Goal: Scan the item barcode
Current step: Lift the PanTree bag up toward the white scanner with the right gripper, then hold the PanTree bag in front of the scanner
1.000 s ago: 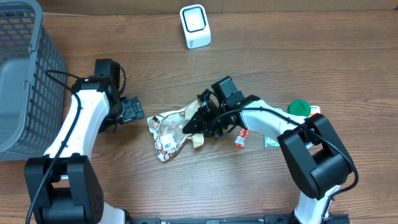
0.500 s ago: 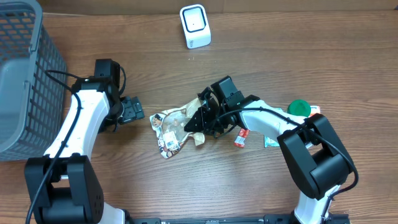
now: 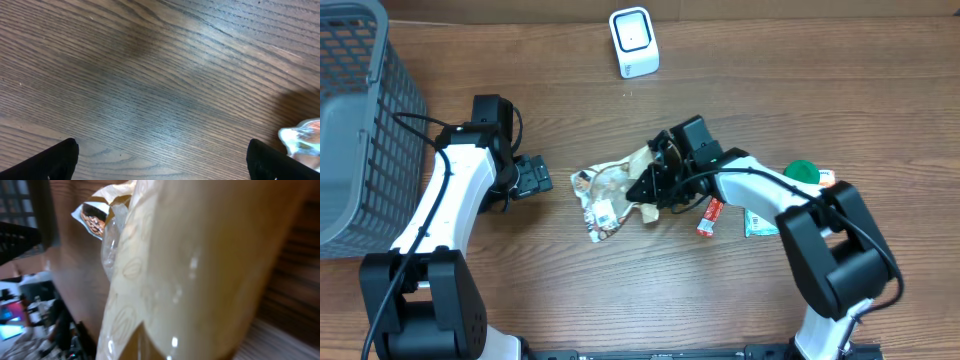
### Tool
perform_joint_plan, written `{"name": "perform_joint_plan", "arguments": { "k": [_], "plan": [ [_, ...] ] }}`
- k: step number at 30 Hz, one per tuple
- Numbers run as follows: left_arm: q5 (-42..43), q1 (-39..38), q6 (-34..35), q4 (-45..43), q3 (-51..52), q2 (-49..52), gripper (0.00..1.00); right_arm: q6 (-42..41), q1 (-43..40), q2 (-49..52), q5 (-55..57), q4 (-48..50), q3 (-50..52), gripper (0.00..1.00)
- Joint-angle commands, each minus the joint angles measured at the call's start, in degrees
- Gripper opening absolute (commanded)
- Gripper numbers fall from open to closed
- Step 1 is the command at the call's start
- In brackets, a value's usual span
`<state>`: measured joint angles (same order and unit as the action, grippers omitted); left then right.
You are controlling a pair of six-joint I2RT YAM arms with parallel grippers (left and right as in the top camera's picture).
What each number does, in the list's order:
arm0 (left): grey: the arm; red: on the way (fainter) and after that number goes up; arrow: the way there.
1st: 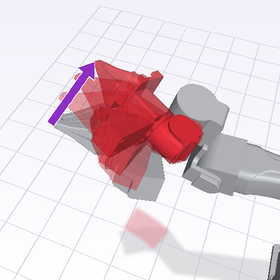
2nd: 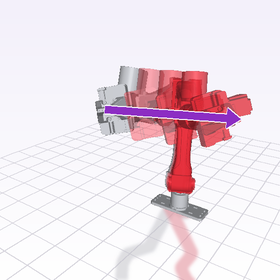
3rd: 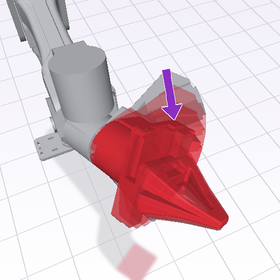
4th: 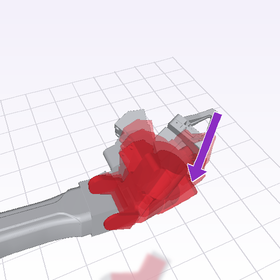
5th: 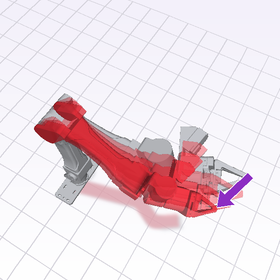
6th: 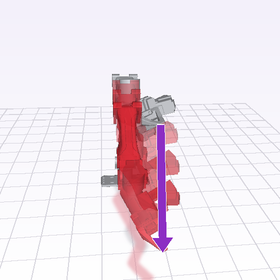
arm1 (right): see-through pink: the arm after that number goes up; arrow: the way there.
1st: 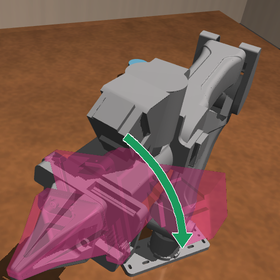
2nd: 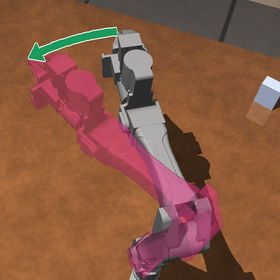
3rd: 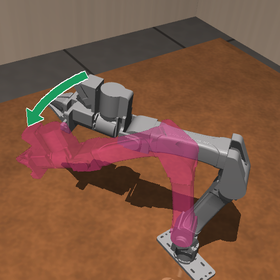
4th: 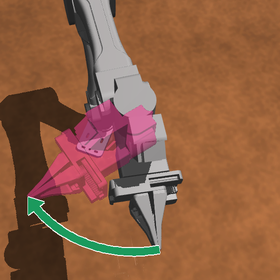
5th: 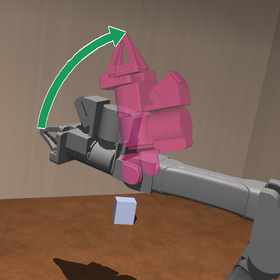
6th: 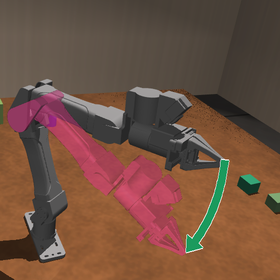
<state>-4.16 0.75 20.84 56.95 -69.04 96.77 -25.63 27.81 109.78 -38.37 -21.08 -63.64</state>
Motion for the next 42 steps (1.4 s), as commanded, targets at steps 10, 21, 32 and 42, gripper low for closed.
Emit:
{"name": "perform_joint_plan", "arguments": {
  "k": [10, 21, 32, 42],
  "plan": [
    [-0.7, 0.0, 0.0, -0.3, -1.2, 0.2, 1.00, 21.1, -1.4, -20.4, 23.1, -34.8, -27.6, 0.03],
    [-0.7, 0.0, -0.1, -0.2, -1.2, 0.2, 1.00, 24.5, -2.8, -17.0, 30.8, -45.2, -56.7, 0.03],
    [-0.7, 0.0, -0.1, -0.2, -1.2, 0.2, 1.00, 24.7, -2.8, -8.2, 43.6, -35.8, -56.5, 0.03],
    [-0.7, 0.0, -0.1, -0.3, -1.2, 0.2, 1.00, 37.3, -0.3, 4.5, 54.4, -26.6, -56.4, 0.04]
  ]
}}
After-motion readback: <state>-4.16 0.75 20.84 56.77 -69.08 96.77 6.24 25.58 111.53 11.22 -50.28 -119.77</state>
